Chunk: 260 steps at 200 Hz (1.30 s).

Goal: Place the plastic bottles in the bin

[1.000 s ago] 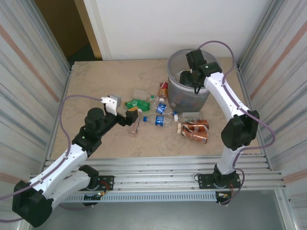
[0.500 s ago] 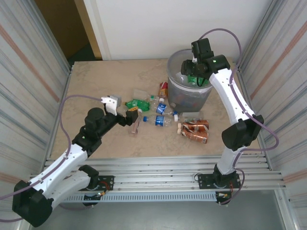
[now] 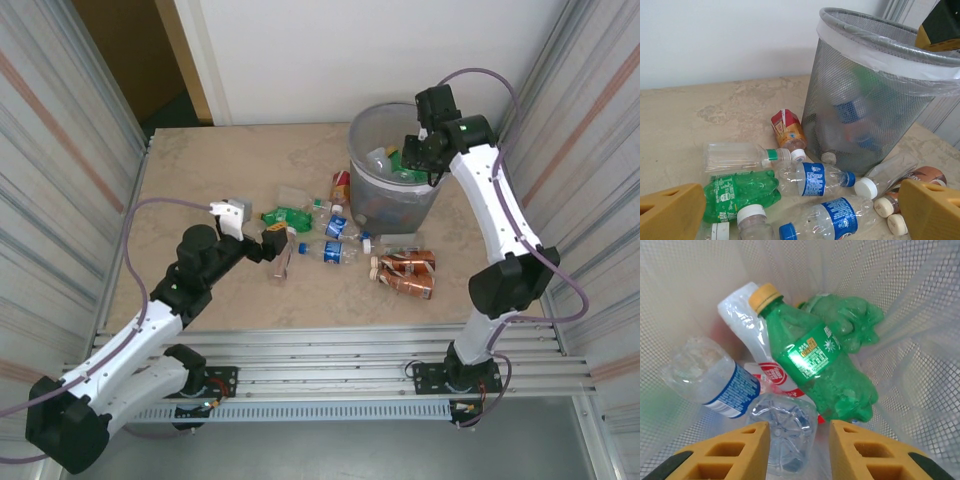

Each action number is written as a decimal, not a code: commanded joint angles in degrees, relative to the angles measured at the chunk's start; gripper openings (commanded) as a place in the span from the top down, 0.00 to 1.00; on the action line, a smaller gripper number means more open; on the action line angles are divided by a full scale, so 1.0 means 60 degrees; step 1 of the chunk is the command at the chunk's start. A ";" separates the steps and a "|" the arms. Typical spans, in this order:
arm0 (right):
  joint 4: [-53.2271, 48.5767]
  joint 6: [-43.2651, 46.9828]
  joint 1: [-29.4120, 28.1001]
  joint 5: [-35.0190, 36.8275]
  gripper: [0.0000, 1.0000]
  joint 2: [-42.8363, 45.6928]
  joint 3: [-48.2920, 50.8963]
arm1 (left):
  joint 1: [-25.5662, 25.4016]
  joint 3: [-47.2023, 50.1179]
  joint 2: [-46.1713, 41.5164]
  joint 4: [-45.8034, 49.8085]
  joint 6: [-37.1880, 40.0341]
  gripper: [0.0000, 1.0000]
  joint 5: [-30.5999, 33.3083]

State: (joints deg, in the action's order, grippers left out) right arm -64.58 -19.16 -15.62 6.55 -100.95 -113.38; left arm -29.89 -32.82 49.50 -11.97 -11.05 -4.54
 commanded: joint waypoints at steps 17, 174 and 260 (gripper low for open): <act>-0.0255 0.0493 0.0046 -0.0329 0.68 -0.0647 0.0118 | -0.0031 0.0065 0.0015 -0.0100 -0.0121 0.01 0.0163; -0.1622 0.1632 0.0268 -0.0869 0.61 -0.3212 -0.1911 | -0.0036 0.0111 0.0039 -0.0174 -0.0219 0.01 0.0393; -0.2064 0.1445 0.0216 -0.0915 0.44 -0.2874 -0.4145 | -0.0014 -0.0863 0.0582 0.1752 -0.0442 0.01 0.1634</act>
State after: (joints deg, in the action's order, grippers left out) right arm -76.36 -10.61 -14.59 1.43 -121.64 -136.42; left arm -29.89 -33.78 50.98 -7.27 -12.38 0.19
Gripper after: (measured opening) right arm 0.541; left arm 0.989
